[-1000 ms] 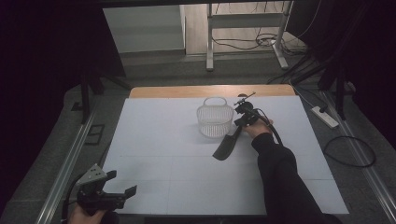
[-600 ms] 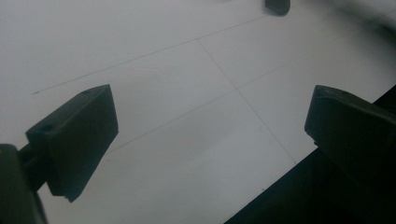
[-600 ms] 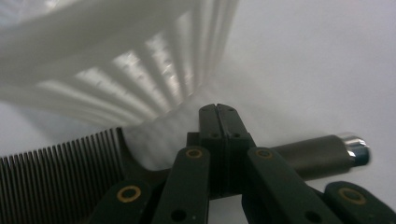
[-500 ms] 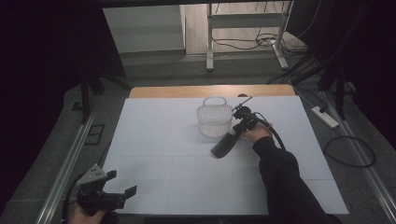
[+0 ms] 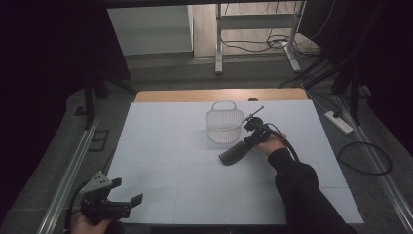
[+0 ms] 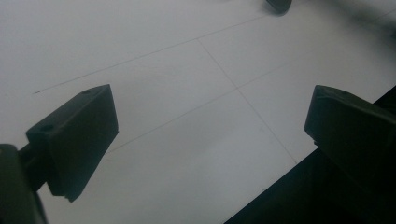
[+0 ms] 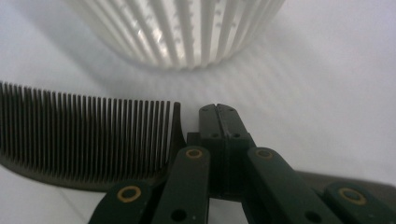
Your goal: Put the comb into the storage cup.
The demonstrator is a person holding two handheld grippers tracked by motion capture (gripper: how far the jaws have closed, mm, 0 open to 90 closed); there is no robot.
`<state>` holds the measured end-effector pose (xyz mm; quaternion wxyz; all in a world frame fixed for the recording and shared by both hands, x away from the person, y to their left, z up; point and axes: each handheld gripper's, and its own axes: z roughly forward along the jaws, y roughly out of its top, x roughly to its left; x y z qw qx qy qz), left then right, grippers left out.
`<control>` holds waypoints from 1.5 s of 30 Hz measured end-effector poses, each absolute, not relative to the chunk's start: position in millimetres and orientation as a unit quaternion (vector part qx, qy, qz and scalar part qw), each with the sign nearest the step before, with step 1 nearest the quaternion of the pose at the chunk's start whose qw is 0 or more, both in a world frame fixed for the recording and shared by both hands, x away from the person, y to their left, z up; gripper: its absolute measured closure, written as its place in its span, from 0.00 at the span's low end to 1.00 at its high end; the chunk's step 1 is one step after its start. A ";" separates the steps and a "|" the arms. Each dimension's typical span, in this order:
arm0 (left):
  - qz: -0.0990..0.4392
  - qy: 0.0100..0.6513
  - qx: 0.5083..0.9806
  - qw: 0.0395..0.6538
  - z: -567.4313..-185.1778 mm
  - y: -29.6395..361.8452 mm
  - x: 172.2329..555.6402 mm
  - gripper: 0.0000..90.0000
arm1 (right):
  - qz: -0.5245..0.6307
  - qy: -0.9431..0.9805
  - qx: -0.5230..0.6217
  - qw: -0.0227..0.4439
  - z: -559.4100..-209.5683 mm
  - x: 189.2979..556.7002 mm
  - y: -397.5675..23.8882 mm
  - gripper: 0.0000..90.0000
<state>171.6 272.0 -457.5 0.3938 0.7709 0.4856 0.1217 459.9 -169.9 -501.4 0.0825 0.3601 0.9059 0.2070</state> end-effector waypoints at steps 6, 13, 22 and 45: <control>0.122 0.486 0.771 0.393 -457.5 271.7 171.8 0.04 | 0.201 0.909 0.356 0.082 -500.9 447.0 -180.1 0.99; 0.122 0.486 0.772 0.391 -457.4 271.6 171.9 0.04 | 0.191 0.910 0.358 0.081 -499.0 435.2 -194.0 0.99; 0.122 0.486 0.772 0.391 -457.4 271.2 172.0 0.04 | 0.193 0.910 0.358 0.075 -498.5 417.8 -212.7 0.99; 0.123 0.486 0.772 0.391 -457.4 270.1 172.4 0.04 | 0.198 0.907 0.364 0.071 -495.4 348.2 -251.9 0.99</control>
